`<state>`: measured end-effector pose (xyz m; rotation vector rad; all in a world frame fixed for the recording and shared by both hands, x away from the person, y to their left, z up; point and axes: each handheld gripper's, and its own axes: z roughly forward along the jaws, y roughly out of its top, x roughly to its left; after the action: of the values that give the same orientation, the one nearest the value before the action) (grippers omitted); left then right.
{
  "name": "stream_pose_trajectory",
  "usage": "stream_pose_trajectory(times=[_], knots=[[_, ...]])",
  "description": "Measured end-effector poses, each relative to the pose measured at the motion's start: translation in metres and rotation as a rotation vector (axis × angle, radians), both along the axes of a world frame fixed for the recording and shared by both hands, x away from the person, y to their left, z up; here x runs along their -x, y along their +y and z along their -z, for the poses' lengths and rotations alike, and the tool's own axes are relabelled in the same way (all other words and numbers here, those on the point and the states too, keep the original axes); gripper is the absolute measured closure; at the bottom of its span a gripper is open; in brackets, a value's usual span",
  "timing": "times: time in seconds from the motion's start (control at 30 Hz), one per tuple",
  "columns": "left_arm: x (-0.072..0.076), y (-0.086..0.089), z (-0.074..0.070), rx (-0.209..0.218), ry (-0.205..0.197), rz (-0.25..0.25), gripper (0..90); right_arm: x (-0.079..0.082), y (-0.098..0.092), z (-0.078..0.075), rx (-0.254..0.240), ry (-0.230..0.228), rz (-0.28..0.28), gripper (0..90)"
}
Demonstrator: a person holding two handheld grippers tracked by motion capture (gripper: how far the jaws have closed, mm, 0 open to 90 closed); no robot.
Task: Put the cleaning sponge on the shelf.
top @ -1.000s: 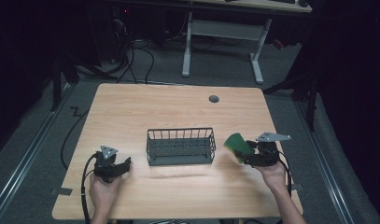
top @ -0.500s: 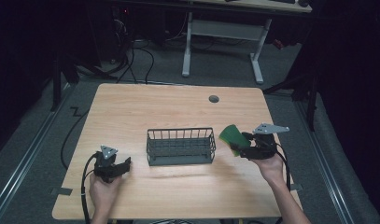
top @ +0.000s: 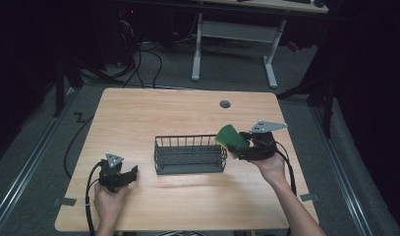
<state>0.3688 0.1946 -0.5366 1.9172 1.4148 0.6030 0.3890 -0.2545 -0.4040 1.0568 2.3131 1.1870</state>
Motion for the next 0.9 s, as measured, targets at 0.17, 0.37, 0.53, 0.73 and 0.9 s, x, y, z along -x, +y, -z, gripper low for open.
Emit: stream_pose_trajectory(times=[0.17,0.37,0.53,0.73,0.9], knots=[[0.0,0.0,0.0,-0.005,0.001,0.001,29.2,-0.006,0.017,-0.002,0.005,0.006,-0.015,29.5],[0.0,-0.001,0.0,-0.006,-0.001,0.001,29.2,-0.012,0.035,-0.002,0.017,0.021,-0.029,29.4],[0.0,0.0,0.0,-0.003,0.001,0.003,29.1,-0.016,0.049,0.001,0.035,0.035,-0.033,29.3],[0.0,0.0,0.0,-0.002,0.001,0.003,29.1,-0.021,0.059,0.005,0.051,0.038,-0.028,29.2],[0.0,0.0,0.0,-0.001,0.002,0.003,29.1,-0.022,0.07,0.008,0.078,0.039,-0.035,29.1]])
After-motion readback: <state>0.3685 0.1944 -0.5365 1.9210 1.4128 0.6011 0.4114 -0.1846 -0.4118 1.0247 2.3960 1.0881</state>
